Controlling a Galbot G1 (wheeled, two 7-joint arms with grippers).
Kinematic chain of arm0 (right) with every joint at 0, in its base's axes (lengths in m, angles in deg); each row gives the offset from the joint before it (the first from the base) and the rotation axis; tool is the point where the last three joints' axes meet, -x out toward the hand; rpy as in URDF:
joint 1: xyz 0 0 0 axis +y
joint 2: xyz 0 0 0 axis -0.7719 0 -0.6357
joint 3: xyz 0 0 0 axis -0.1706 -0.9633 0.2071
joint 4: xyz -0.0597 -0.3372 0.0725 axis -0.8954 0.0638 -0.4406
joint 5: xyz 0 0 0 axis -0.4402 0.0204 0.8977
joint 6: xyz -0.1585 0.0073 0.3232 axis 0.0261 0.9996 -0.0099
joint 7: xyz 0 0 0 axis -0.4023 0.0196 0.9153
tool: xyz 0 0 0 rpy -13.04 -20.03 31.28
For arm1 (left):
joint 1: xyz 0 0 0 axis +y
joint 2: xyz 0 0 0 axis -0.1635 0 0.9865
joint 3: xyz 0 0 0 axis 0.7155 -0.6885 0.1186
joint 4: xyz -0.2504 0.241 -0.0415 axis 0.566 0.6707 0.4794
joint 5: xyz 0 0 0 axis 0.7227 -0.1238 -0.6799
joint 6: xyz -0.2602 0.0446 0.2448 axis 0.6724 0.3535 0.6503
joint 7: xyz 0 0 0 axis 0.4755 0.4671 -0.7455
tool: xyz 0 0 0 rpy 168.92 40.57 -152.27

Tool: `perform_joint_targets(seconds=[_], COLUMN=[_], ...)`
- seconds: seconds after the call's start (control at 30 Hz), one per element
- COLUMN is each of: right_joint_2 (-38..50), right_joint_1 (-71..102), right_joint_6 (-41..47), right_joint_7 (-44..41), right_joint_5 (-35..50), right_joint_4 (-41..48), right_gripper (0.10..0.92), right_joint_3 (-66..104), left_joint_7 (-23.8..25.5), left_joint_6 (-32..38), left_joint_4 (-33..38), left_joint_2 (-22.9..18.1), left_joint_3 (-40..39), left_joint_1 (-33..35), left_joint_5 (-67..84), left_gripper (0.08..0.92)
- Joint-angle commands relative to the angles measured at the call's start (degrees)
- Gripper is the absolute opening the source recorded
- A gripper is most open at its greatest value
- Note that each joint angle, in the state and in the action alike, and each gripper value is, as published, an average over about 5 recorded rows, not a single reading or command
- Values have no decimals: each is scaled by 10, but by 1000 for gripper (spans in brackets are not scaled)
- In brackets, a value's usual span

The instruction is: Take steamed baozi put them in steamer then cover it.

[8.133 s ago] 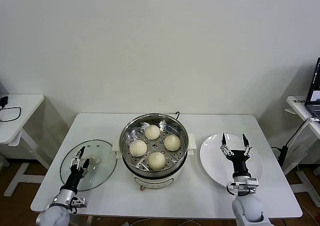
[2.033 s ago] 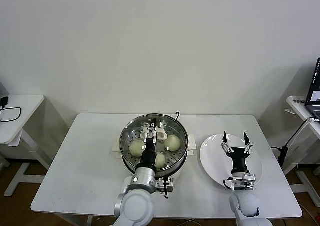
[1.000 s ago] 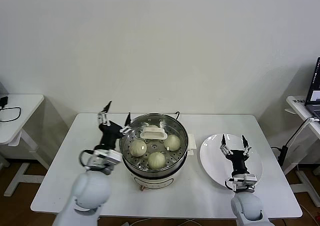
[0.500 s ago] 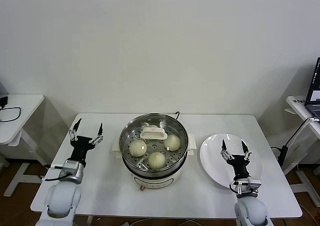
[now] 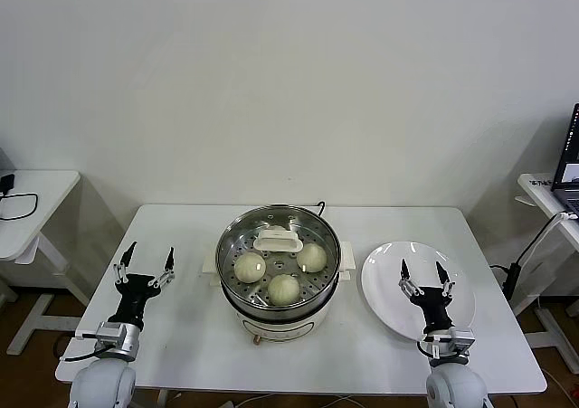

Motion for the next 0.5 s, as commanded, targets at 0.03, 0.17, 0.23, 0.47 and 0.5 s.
perform_joint_targets(seconds=[0.03, 0.17, 0.23, 0.47, 0.5], right_joint_2=[2, 2, 2, 1, 1], right_joint_1=[5, 3, 3, 2, 2], right_joint_6=[7, 7, 7, 7, 7], right_joint_7=[-2, -2, -2, -1, -1], right_joint_5=[0, -2, -4, -14, -14], right_joint_4=[-3, -2, -2, 0, 0], right_gripper=[823, 823, 823, 823, 823], right_joint_3=[0, -2, -3, -5, -5], left_joint_7=[5, 5, 5, 5, 5], left_joint_6=[28, 30, 30, 32, 33], left_joint_4=[-15, -16, -16, -18, -18], left_joint_2=[-1, -1, -1, -2, -2], left_joint_3=[11, 10, 9, 5, 5], left_joint_1=[18, 18, 18, 18, 18], left_joint_5=[21, 21, 20, 17, 17], left_gripper=[823, 823, 823, 823, 823])
